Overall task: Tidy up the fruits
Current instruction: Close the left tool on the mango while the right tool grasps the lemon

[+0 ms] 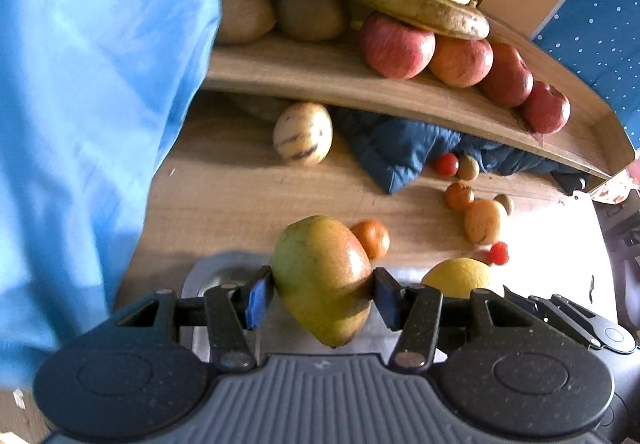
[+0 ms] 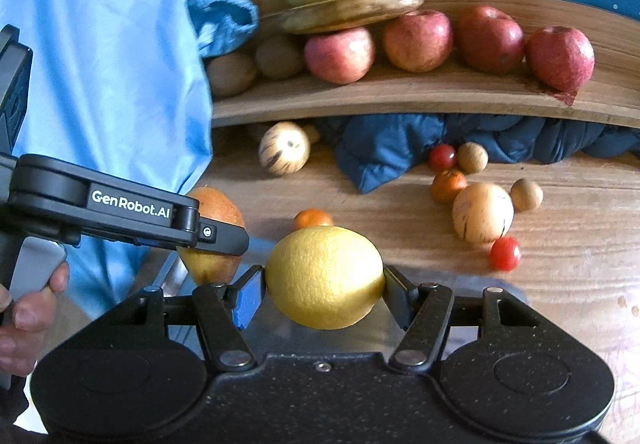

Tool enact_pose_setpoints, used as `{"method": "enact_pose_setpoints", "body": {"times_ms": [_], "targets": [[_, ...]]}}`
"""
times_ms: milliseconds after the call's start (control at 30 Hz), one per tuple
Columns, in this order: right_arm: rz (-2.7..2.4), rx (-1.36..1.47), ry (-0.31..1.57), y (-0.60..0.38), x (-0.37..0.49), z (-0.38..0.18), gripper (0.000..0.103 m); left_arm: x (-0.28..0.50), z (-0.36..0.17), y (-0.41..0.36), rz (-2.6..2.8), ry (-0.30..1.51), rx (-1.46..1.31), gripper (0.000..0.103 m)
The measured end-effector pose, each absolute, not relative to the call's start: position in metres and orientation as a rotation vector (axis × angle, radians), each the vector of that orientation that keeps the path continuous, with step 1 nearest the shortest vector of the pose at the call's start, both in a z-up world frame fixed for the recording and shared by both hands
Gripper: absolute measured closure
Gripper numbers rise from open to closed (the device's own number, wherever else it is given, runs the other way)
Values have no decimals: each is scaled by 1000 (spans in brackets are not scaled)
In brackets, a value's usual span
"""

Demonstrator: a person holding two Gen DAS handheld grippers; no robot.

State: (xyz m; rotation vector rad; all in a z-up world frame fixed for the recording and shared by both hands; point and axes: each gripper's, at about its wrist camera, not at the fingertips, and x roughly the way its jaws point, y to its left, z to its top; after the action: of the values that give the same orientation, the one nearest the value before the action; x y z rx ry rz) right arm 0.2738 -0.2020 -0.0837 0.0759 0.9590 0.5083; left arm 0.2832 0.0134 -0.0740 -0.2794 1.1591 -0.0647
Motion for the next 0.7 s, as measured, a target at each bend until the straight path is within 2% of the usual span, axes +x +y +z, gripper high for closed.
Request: {"method": "enact_pose_setpoints", "body": {"times_ms": [700], "targets": [[657, -9, 1038, -207, 200, -96, 38, 179, -83, 2, 109, 1208, -370, 46]]}}
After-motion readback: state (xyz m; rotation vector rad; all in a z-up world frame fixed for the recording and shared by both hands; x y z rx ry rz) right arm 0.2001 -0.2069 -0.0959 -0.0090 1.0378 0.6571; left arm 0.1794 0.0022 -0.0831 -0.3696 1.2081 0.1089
